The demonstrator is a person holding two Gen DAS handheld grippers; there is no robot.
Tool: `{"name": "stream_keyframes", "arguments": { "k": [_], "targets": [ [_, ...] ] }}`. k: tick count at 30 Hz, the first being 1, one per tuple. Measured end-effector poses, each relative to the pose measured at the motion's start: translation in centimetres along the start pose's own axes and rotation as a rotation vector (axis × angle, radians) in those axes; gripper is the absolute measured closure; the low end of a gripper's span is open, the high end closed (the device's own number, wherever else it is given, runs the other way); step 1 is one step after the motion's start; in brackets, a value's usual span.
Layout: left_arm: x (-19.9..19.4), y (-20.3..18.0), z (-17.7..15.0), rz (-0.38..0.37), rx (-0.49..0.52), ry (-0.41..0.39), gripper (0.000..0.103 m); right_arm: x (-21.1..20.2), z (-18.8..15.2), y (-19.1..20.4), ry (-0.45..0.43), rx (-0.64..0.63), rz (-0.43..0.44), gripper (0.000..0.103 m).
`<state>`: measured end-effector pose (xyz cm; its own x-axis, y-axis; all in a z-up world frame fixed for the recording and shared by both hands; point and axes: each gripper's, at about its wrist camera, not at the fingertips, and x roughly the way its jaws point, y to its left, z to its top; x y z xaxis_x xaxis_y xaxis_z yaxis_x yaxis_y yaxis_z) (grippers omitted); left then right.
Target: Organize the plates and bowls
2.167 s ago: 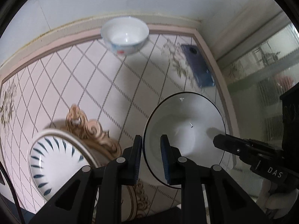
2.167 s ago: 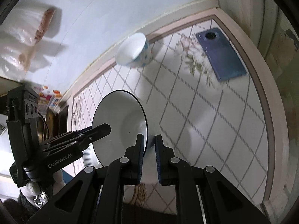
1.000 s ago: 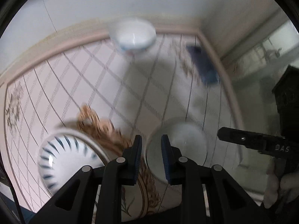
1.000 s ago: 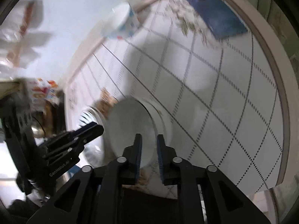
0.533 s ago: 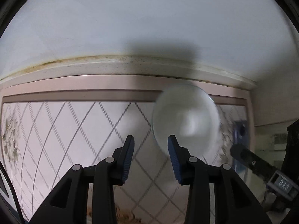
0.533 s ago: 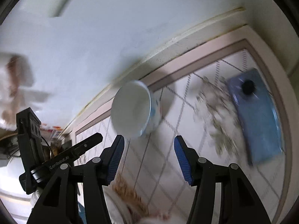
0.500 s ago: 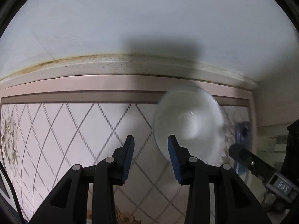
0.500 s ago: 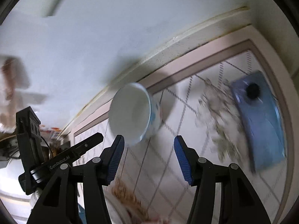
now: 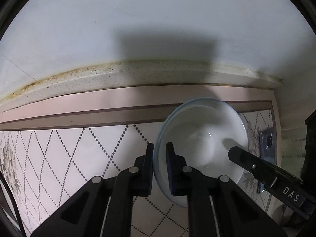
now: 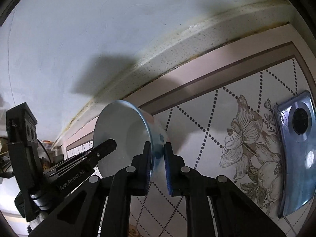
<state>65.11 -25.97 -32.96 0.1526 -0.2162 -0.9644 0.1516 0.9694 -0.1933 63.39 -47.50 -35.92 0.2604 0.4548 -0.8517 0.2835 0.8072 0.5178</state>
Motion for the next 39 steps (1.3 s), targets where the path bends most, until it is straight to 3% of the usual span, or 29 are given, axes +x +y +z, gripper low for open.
{"name": "stream_keyframes", "arguments": {
  "k": [5,10,19,25,30,39],
  "targets": [
    [-2.6,-0.4,-1.6,-0.022,0.019,-0.011,0.093,-1.7,-1.5,0.6,-0.012,-0.006,0.014,0.089],
    [-6.6,-1.1,-4.6,-0.051,0.057,-0.048,0.093,-5.5,-5.0,1.9,-0.038,-0.038,0.024,0.089],
    [-12.6,-2.2,-13.0,-0.156,0.117,-0.021,0.093,-13.4,-13.2,1.6,-0.066,-0.061,0.02,0.089],
    [-12.8,-3.9,-18.6,-0.177,0.152,0.021,0.093,-17.0,-19.4,-0.3,-0.051,-0.041,0.008,0.089],
    [-11.6,-3.8,-21.6,-0.161,0.163,0.061,0.093,-16.6,-23.7,-2.0,-0.008,-0.011,0.008,0.089],
    [-9.5,-3.8,-23.9,-0.11,0.17,0.074,0.093,-13.8,-26.7,-3.7,0.037,0.005,-0.012,0.089]
  ]
}}
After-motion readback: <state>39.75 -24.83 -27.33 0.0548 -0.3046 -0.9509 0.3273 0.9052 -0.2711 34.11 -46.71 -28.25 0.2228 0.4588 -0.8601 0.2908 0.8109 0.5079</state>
